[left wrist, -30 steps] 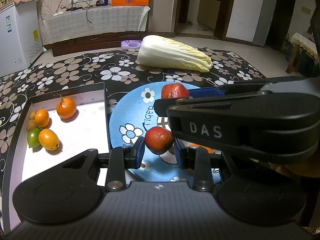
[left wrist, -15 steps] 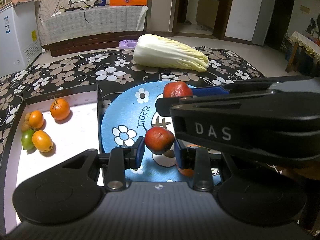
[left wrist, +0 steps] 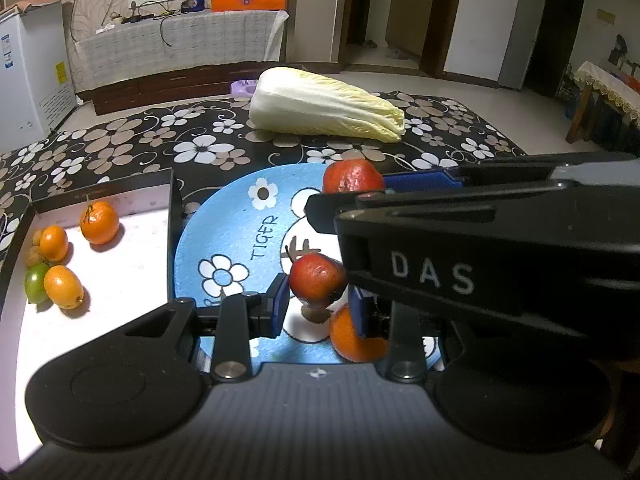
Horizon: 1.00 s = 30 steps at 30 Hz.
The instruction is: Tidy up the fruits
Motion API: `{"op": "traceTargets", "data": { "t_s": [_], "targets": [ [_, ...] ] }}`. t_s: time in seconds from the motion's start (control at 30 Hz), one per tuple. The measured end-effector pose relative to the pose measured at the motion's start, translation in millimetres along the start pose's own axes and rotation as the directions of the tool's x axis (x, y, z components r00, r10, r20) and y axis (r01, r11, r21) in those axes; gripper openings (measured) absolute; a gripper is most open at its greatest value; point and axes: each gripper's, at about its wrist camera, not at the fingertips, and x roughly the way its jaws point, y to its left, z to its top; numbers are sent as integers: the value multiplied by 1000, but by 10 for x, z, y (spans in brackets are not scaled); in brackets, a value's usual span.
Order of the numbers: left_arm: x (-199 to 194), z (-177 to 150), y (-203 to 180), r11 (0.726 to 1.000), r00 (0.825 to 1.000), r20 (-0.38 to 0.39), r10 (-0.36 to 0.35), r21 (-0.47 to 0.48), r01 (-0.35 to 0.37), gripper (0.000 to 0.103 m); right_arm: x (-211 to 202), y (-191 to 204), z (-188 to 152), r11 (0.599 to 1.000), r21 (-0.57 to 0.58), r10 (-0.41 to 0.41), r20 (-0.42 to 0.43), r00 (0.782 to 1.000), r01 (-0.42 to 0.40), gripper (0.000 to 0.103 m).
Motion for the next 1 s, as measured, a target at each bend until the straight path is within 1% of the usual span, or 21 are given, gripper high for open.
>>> {"op": "traceTargets", "data": {
  "t_s": [1.0],
  "targets": [
    [18, 52, -64, 1000, 1000, 20, -7, 8, 7, 38, -23, -66, -19, 1000, 10, -11, 9, 1000, 11, 38]
  ]
}}
